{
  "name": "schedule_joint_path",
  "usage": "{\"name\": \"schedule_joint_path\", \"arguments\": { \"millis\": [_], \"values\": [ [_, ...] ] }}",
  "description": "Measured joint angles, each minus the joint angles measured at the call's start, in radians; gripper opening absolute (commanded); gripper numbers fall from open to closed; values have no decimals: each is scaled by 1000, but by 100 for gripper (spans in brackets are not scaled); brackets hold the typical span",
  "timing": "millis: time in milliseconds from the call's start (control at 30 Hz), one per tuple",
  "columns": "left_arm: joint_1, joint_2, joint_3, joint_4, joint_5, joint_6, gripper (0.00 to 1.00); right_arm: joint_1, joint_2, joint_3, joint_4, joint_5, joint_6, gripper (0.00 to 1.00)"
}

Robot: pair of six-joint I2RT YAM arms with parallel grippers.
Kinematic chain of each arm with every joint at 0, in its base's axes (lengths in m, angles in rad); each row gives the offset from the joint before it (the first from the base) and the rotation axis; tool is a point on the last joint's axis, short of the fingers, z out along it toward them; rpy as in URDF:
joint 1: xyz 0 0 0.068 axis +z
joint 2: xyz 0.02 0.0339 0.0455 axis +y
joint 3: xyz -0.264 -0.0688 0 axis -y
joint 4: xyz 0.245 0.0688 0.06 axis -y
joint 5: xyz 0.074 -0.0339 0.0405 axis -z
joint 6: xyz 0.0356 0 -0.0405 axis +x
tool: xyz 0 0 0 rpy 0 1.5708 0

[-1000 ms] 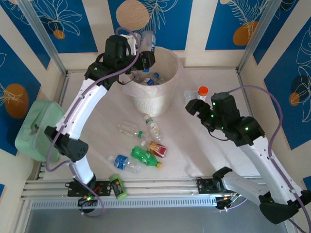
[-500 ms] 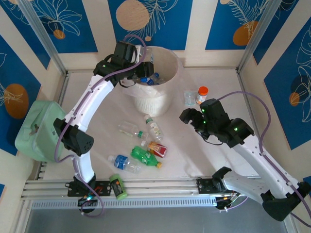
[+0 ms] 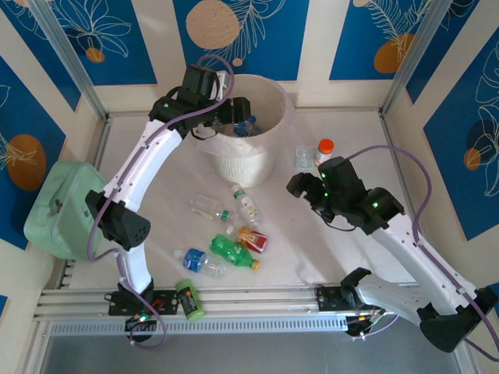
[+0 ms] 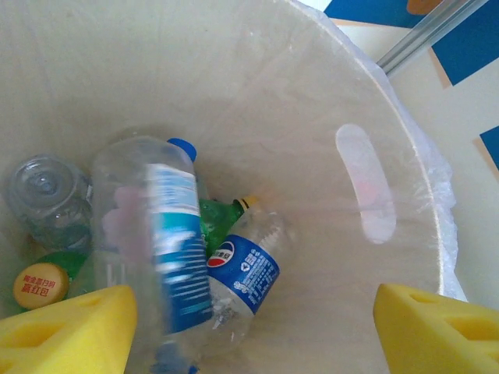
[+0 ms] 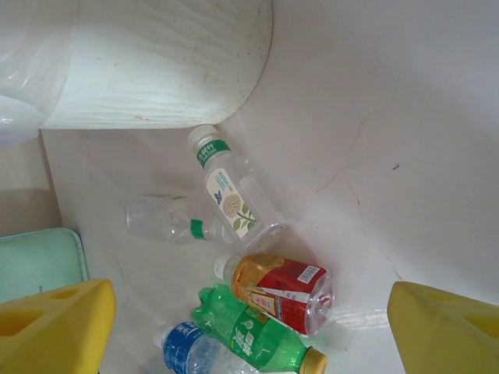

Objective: Put the plastic bottles in the bin

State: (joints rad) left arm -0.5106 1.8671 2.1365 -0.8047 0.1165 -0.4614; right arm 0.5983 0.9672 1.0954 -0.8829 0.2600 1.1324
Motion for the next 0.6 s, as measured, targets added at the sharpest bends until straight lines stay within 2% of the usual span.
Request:
{"name": "schedule_joint_path", "arguments": {
  "millis": [167,267,367,500,600],
  "values": [
    [0,-48,-19,5,-27,1,79,4,7,16,3,-1,-8,90],
    [2,-152,-106,20,-60,3,79,13,13,18,10,-2,-21,90],
    [19,-311,-256,47,-92,-8,79,28,28,17,23,-5,-35,90],
    [85,-526,-475,72,-142,-63,79,53,61,18,45,-14,-56,90],
    [131,-659,-644,81,-174,-126,85,68,95,21,53,-24,-72,90]
  ]
}}
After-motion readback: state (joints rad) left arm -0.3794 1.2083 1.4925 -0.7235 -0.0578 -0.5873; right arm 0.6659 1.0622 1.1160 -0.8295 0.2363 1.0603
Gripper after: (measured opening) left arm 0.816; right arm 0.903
